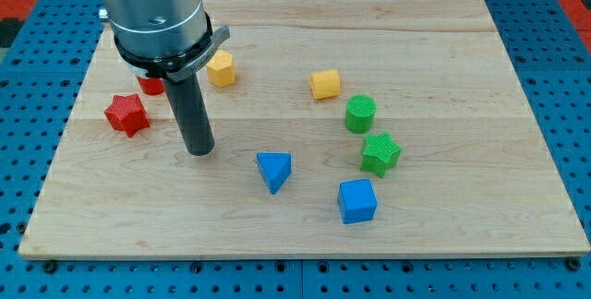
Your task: Push the blue triangle into the green star
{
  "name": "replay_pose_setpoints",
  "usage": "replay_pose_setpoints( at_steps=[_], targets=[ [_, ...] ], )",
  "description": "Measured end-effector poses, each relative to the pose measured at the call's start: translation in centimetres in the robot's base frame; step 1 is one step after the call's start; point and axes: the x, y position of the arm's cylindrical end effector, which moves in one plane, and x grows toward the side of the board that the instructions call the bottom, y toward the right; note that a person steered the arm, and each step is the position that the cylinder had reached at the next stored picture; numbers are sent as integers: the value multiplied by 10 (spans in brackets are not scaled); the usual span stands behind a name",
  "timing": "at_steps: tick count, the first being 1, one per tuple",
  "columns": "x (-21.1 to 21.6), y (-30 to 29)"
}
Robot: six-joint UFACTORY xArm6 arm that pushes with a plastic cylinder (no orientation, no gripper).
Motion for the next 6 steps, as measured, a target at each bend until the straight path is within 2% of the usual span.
replay_pose_setpoints(
  at_steps=[2, 3, 4, 5, 6],
  targets=[
    [0, 0],
    [45, 33],
    [53, 72],
    [52, 71],
    [30, 55]
  ],
)
